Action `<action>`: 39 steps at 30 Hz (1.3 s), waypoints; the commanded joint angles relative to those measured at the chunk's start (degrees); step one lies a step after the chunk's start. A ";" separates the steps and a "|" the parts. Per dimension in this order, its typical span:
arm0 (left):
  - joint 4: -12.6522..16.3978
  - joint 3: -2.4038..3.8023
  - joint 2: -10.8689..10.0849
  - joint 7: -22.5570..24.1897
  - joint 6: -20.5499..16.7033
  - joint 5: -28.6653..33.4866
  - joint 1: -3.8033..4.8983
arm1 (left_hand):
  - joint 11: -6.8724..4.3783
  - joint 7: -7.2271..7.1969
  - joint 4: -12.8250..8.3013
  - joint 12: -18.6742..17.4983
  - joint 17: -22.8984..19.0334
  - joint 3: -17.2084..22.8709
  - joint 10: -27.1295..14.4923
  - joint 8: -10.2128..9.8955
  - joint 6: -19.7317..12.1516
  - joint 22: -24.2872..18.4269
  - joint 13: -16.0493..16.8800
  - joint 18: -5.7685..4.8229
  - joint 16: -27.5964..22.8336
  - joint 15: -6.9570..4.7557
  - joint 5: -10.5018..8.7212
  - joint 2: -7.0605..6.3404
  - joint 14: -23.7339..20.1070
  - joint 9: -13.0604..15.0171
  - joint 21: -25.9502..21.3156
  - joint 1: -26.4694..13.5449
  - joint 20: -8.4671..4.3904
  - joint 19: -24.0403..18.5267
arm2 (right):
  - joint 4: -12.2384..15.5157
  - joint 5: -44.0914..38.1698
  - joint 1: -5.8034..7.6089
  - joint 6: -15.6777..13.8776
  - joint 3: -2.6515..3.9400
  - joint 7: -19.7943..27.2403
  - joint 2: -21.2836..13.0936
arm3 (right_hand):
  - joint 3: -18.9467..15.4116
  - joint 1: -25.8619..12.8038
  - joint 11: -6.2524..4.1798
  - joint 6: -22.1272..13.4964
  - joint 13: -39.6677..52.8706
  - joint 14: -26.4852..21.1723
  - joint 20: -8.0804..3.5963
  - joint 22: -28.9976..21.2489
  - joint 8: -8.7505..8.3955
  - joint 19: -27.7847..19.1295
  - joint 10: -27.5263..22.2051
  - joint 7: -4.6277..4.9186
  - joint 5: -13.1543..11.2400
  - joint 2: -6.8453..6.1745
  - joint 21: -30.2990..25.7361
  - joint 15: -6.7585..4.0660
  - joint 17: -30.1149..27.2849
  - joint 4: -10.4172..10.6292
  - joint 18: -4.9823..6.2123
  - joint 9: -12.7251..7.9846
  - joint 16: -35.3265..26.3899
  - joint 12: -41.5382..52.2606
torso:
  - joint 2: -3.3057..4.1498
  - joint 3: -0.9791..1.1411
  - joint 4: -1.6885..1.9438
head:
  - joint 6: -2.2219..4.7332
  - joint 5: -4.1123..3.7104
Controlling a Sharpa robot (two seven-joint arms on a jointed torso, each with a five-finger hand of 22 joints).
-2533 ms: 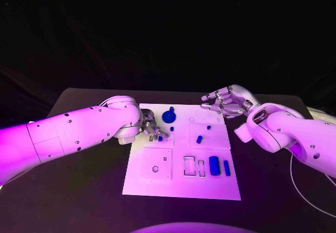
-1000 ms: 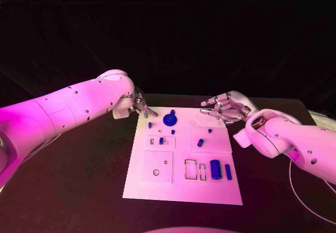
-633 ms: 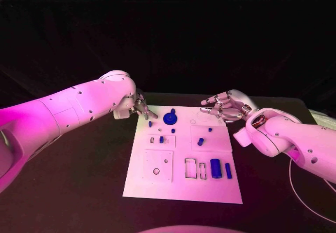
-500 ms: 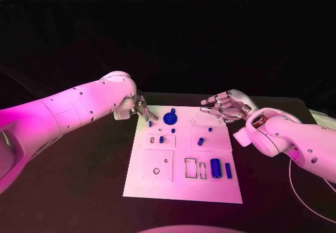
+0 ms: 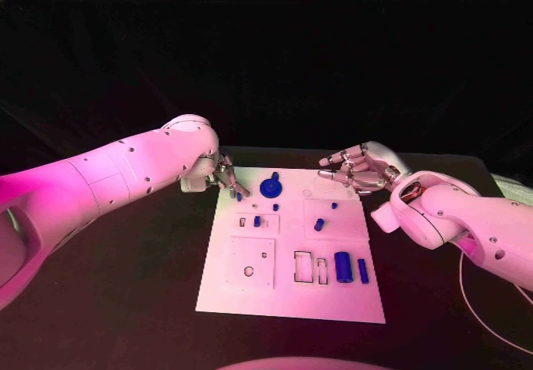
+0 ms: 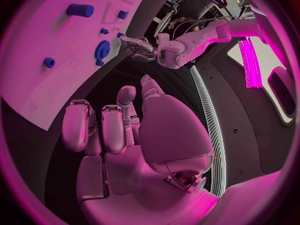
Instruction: Assemble the parts on the task board
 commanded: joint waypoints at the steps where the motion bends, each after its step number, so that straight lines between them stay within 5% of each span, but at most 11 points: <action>1: 0.06 0.01 0.22 -0.17 2.06 0.29 -0.07 | -0.06 0.10 -0.31 0.31 15.10 0.21 0.60 0.23 0.35 7.16 0.11 -0.25 0.18 -0.24 0.11 0.37 6.13 0.07 0.36 0.58 -0.22 1.68 | 0.09 -0.16 -0.04 0.22 0.00 0.72 0.06 | -0.45 -0.15 0.15 0.01 0.00 2.01 -0.04 -0.08 0.21 -0.16 -0.31 -0.24 0.24 0.24 -0.25 0.24 -0.04 -0.01 1.17 0.07 -0.20 0.04 | 0.05 -0.02 -0.05 | -0.06 0.02; 8: -0.11 0.01 0.42 -0.07 0.94 0.60 -0.28 | -0.14 0.02 -0.39 0.37 15.10 0.55 0.67 0.30 0.48 7.21 0.12 -0.26 0.18 -0.31 0.12 0.90 6.13 0.17 0.36 1.45 -0.30 1.70 | 0.07 -0.16 -0.04 0.26 0.00 0.74 0.09 | -0.45 -0.15 0.15 0.01 0.00 2.01 -0.04 -0.08 0.21 -0.16 -0.31 -0.24 0.24 0.24 -0.25 0.24 -0.04 -0.01 1.17 0.07 -0.20 0.04 | 0.02 -0.03 -0.03 | -0.18 -0.10; 17: -0.41 0.03 0.53 0.02 -1.74 0.94 -0.41 | -0.40 -0.25 -1.56 0.23 15.10 3.68 0.60 0.20 0.20 7.23 -0.10 -0.24 0.18 -0.55 0.15 3.51 6.13 0.37 0.23 5.70 -0.53 1.68 | -0.01 -0.16 -0.04 0.49 0.00 0.67 0.14 | -0.46 -0.11 0.15 0.01 -0.02 2.02 -0.04 -0.07 0.21 -0.15 -0.32 -0.24 0.33 0.29 -0.25 0.24 -0.04 -0.02 1.17 0.07 -0.21 0.03 | 0.02 0.00 0.00 | -0.30 -0.26; 32: -0.46 0.05 0.47 -0.25 -1.35 1.39 -0.43 | -0.36 -0.24 -0.24 0.80 15.10 2.46 1.08 0.78 0.86 7.54 0.35 -0.31 0.18 -0.48 0.07 1.45 6.13 0.95 0.41 3.91 -0.51 1.83 | -0.19 -0.16 -0.04 0.67 0.00 0.68 0.34 | -0.47 -0.11 0.15 0.01 -0.03 2.02 -0.04 -0.08 0.21 -0.15 -0.32 -0.24 0.40 0.35 -0.26 0.24 -0.05 0.00 1.17 0.08 -0.22 0.04 | 0.02 0.00 0.03 | -0.43 -0.28; 36: -0.47 0.05 0.32 -0.30 -2.59 1.82 -0.43 | -1.11 -1.07 -3.68 0.59 15.10 7.49 0.92 0.51 0.05 7.55 0.21 -0.27 0.18 -1.12 0.46 4.25 6.13 1.14 0.33 10.58 -0.93 1.81 | -0.27 -0.16 -0.04 0.73 0.00 0.67 0.40 | -0.48 -0.11 0.15 0.02 -0.05 2.03 -0.04 -0.12 0.21 -0.17 -0.32 -0.23 0.42 0.37 -0.29 0.24 -0.02 0.00 1.18 0.08 -0.21 0.03 | -0.01 0.02 0.00 | -0.45 -0.25; 39: -0.42 0.04 0.11 -0.27 -3.34 2.68 -0.43 | -0.97 -0.70 -6.19 -0.20 15.10 13.34 0.33 -0.10 -1.08 7.52 -0.30 -0.26 0.18 -1.21 3.65 4.32 6.13 1.10 0.20 14.72 -1.28 1.76 | -0.32 -0.16 -0.05 0.82 0.00 0.63 0.40 | -0.49 -0.11 0.15 0.02 -0.06 2.03 -0.05 -0.14 0.21 -0.18 -0.33 -0.23 0.43 0.37 -0.30 0.24 0.01 0.00 1.18 0.08 -0.19 0.02 | -0.01 0.04 0.04 | -0.40 -0.34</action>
